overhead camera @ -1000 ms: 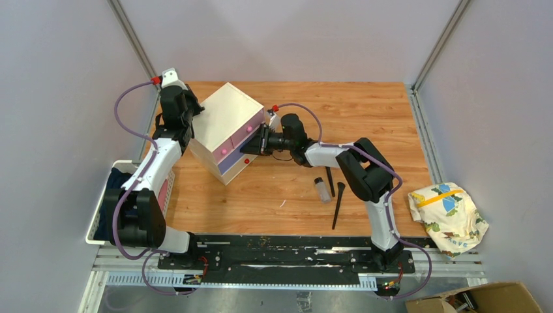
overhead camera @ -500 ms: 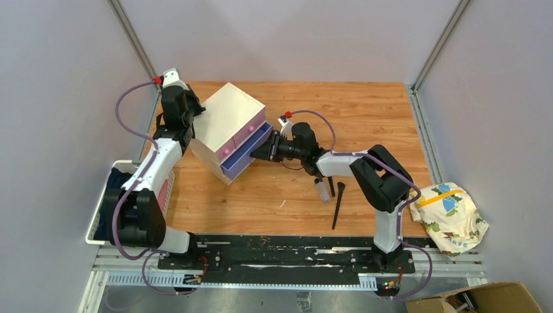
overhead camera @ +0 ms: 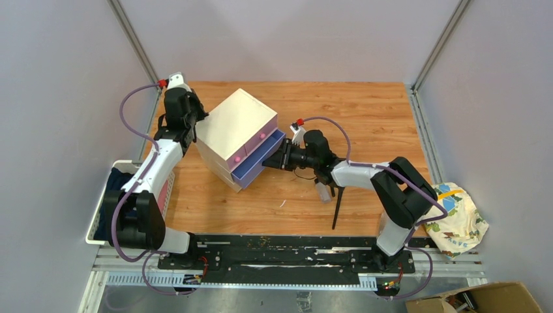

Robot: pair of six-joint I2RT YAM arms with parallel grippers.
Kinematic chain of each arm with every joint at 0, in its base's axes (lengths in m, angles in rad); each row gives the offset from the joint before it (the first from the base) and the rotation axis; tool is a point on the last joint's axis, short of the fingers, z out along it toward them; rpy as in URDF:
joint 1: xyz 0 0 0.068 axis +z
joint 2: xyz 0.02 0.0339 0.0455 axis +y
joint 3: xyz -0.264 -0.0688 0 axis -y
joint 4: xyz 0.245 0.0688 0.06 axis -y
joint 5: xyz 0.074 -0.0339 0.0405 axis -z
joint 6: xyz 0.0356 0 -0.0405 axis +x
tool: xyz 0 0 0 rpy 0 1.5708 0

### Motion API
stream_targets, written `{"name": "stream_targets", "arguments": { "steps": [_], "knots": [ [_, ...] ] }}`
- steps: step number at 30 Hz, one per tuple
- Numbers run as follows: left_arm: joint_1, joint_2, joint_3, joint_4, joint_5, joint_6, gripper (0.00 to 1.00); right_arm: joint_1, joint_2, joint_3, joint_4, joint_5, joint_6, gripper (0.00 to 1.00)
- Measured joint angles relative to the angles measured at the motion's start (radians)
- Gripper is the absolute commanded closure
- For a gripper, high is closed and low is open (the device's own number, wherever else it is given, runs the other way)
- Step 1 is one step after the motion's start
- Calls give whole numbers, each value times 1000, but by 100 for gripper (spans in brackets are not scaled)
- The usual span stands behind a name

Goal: Organize the makeup
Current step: Open the drawer in the storage box.

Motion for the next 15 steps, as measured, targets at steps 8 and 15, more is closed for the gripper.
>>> {"name": "stream_targets", "arguments": {
  "steps": [8, 15],
  "knots": [
    [-6, 0, 0, -12, -1, 0, 100, 0, -20, 6, -64, -11, -35, 89],
    [-8, -4, 0, -21, -2, 0, 100, 3, -31, 19, -114, -23, -60, 62]
  ]
}}
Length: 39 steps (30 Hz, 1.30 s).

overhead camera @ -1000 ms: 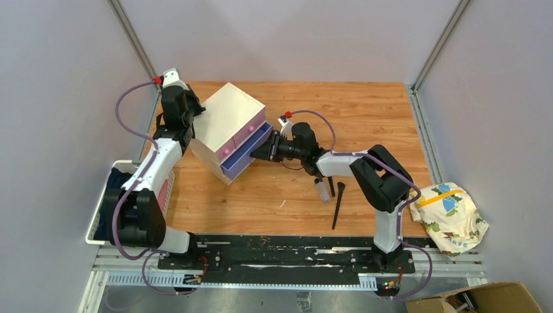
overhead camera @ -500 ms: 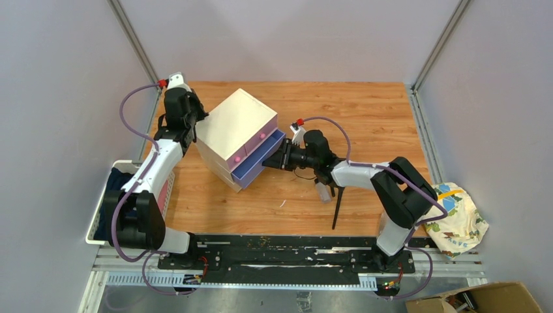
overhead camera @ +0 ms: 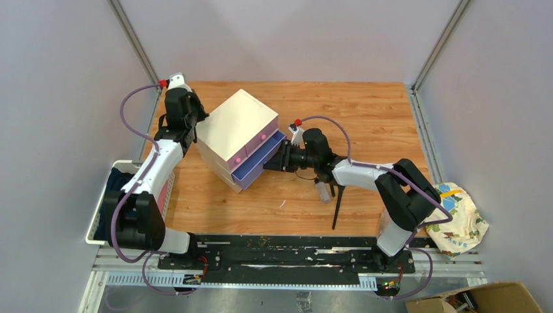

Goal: Organize the makeup
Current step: Open the drawer in the storage box, then pick up the makeup brush from the center of the board.

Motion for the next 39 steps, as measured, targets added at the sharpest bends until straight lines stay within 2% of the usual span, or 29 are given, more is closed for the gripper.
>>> {"name": "stream_targets", "arguments": {
  "steps": [2, 5, 9, 15, 20, 25, 31, 39],
  "knots": [
    [-1, -2, 0, -4, -2, 0, 100, 6, -18, 3, -50, -3, -17, 55],
    [-2, -10, 0, -13, -3, 0, 100, 21, -53, 3, -122, -3, -44, 51],
    [-4, -14, 0, -19, -3, 0, 100, 28, -115, 3, -193, 0, -73, 51],
    [-4, -17, 0, -21, -4, 0, 100, 30, -235, 3, -310, 74, -117, 56],
    [-6, -34, 0, -39, -5, 0, 100, 33, -366, 46, -552, 257, -181, 60],
    [-11, -57, -1, -53, -3, 0, 100, 33, -431, 151, -795, 538, -265, 59],
    [-22, -95, -1, -61, 2, 0, 100, 31, -311, 288, -1019, 810, -365, 58],
    [-29, -131, -6, -61, 2, 0, 100, -33, -34, 330, -1136, 893, -424, 59]
  ]
}}
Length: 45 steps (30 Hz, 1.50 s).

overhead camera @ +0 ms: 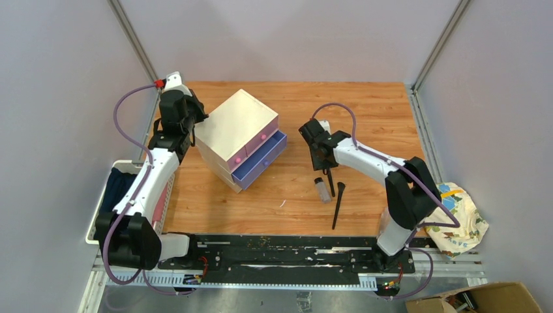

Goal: Organize the makeup
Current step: Pick up the makeup brush from the center of the board.

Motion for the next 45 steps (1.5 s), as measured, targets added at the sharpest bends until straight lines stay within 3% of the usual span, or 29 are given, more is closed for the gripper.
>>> {"name": "stream_targets", "arguments": {
  "steps": [13, 22, 36, 39, 42, 45],
  "knots": [
    [0, 0, -14, -5, 0, 0, 100, -175, 89, 8, 14, -114, -56, 64],
    [0, 0, -14, -5, 0, 0, 100, -183, 127, 8, 60, -229, -70, 65],
    [0, 0, -27, -5, 0, 0, 100, -187, 159, 8, 75, -243, -70, 69],
    [0, 0, -28, -5, 0, 0, 100, -192, 167, 8, 75, -243, -71, 79],
    [0, 0, -29, -5, 0, 0, 100, -198, 182, 11, 73, -243, -76, 97],
    [0, 0, -29, -5, 0, 0, 100, -200, 194, 29, 69, -241, -80, 100]
  ]
}}
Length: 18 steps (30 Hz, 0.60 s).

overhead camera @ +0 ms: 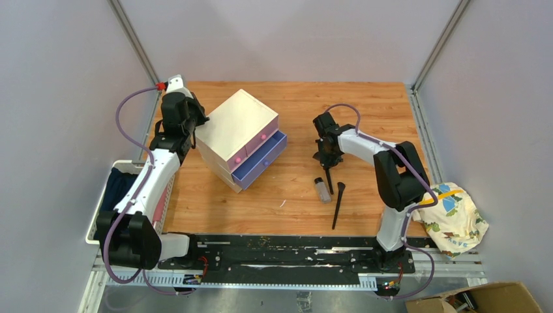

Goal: Organize the makeup
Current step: Pick up the makeup brush from the center of the board.

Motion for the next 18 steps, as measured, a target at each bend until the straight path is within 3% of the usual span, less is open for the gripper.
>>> {"name": "stream_targets", "arguments": {
  "steps": [9, 14, 18],
  "knots": [
    [0, 0, 0, 0, 0, 0, 100, -1, -27, 33, -26, -7, 26, 100],
    [0, -5, 0, 0, 0, 0, 100, -4, -179, 90, -16, -169, 115, 100],
    [0, -20, -6, -1, 0, -1, 100, -4, -323, 85, 96, -354, 226, 100]
  ]
}}
